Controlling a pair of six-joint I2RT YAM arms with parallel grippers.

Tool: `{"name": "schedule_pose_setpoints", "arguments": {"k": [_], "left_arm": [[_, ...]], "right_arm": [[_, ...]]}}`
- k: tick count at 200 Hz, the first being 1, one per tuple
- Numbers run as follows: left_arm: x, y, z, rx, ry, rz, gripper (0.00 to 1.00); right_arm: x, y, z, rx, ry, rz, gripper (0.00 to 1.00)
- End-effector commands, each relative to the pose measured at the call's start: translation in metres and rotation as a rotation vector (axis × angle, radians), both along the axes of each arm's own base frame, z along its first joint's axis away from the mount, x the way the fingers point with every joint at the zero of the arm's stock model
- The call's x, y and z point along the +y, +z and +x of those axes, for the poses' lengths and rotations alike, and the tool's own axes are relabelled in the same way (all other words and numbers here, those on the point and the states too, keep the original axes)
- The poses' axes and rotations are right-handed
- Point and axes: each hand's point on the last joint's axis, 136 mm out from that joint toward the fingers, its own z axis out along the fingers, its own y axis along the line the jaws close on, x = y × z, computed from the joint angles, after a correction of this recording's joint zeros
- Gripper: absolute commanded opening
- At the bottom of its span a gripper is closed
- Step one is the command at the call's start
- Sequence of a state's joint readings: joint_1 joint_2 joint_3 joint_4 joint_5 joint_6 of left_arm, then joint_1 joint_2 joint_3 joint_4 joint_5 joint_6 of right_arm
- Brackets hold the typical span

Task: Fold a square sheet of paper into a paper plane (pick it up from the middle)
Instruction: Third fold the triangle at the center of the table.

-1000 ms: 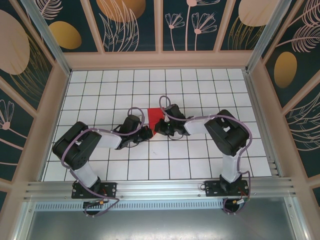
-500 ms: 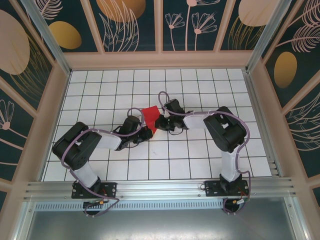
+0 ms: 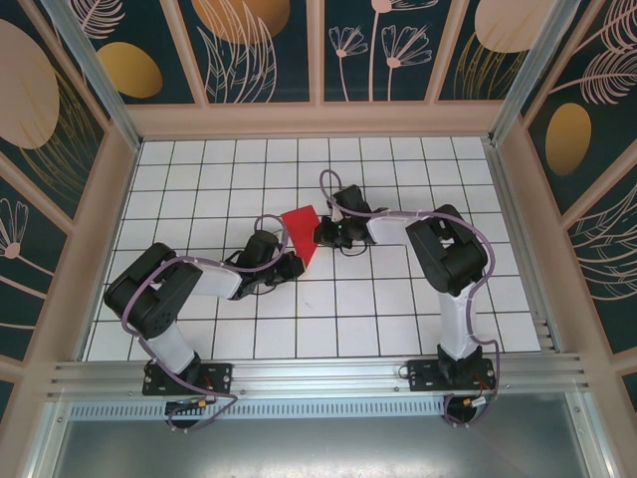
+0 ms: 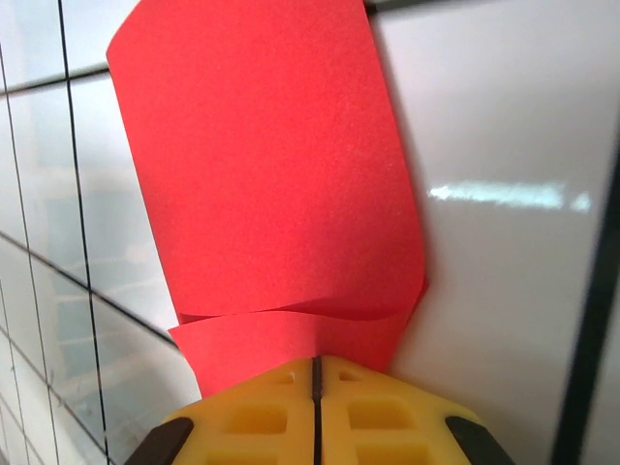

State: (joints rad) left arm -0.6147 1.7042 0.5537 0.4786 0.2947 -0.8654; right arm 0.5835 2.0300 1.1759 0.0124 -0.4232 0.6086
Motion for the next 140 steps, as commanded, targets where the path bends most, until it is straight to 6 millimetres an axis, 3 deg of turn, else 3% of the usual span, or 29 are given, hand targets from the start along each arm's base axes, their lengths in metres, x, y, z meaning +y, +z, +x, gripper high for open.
{"name": "schedule_pose_setpoints", "arguments": {"k": [1, 23, 33, 56, 59, 83, 103, 140], "left_arm": [[0.062, -0.075, -0.056, 0.251, 0.030, 0.293, 0.00], [0.061, -0.073, -0.055, 0.246, 0.030, 0.291, 0.00], [0.060, -0.072, -0.054, 0.243, 0.029, 0.290, 0.00], [0.057, -0.062, -0.048, 0.213, 0.032, 0.279, 0.00], [0.054, -0.053, -0.043, 0.188, 0.034, 0.260, 0.00], [0.041, -0.017, -0.025, 0.094, 0.052, 0.175, 0.04], [0.033, 0.009, -0.012, 0.025, 0.077, 0.109, 0.10], [0.023, 0.038, -0.003, -0.046, 0.097, -0.002, 0.16]], "right_arm": [[-0.021, -0.017, 0.017, -0.011, -0.042, -0.093, 0.10], [-0.019, -0.012, 0.023, -0.028, -0.037, -0.096, 0.10], [-0.028, -0.010, 0.034, -0.031, -0.063, -0.096, 0.10], [-0.027, -0.012, 0.030, -0.012, -0.065, -0.090, 0.10], [-0.027, -0.012, 0.028, -0.010, -0.066, -0.089, 0.10], [-0.031, -0.019, 0.013, 0.034, -0.088, -0.099, 0.10], [-0.020, -0.021, -0.012, 0.072, -0.079, -0.101, 0.10], [-0.006, -0.014, -0.051, 0.139, -0.127, -0.086, 0.10]]}}
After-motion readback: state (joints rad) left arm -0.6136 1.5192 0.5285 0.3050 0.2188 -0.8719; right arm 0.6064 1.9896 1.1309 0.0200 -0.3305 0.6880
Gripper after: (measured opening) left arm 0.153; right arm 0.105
